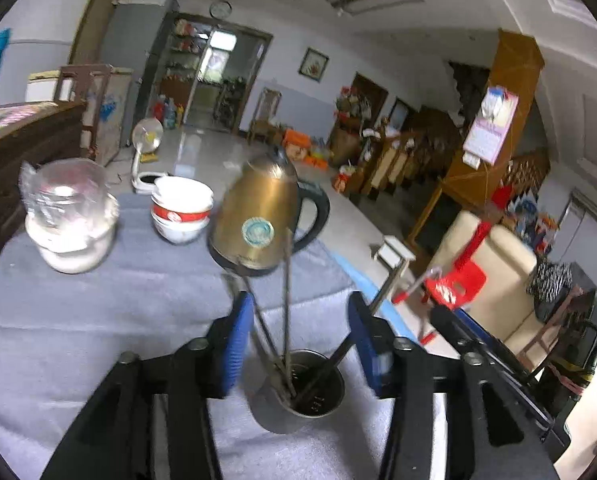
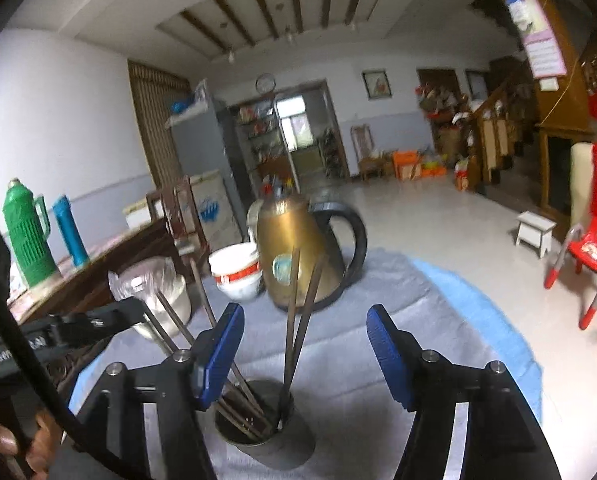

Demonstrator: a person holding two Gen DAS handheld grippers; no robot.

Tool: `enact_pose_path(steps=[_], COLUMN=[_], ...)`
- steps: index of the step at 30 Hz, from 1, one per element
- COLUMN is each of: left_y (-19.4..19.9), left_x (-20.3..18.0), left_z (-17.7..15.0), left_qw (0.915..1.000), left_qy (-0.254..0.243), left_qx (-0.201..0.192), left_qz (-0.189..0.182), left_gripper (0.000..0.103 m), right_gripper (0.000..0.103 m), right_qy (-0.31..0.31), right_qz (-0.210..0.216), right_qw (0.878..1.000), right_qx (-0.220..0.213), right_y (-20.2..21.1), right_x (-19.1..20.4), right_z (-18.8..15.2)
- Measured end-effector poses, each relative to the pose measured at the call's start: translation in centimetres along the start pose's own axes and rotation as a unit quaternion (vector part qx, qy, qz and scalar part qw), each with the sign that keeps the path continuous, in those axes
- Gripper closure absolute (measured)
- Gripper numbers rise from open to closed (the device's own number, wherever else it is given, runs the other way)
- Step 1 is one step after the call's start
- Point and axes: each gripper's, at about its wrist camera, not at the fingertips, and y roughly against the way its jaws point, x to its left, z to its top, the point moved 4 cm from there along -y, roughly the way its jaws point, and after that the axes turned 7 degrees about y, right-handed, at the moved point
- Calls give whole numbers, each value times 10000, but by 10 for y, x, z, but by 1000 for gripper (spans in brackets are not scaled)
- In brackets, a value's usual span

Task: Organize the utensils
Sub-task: 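Grasp a dark chopstick with the left tool while the right tool grasps another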

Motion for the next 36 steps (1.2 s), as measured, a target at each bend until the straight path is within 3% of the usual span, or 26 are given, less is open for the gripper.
enact_pose_path(steps=[4, 7, 12, 18, 23, 36], left_y=[35, 51, 49, 31, 22, 2], left_x=[24, 53, 106, 150, 166, 173], left_z=[-3, -17, -60, -108, -134, -162], left_qw=[9992, 9971, 9868, 9677, 9591, 9489], left_qy=[166, 335, 554, 722, 734, 629], left_qx=[-256, -261, 249, 974, 1288, 1629], left_qz=[261, 629, 1498, 2208, 2412, 2629], left_gripper=[31, 27, 25, 25, 25, 25], right_gripper=[34, 27, 27, 27, 27, 27], right_qy=[-36, -56, 167, 559, 818, 790], right_qz=[47, 142, 338, 318, 107, -144], right_qw=[9999, 9999, 9959, 9772, 9648, 9553], right_qx=[-126, -7, 822, 2026, 2497, 2844], right_y=[28, 40, 32, 3, -16, -33], right_x=[2, 8, 31, 50, 51, 38], right_z=[-1, -17, -74, -141, -168, -182])
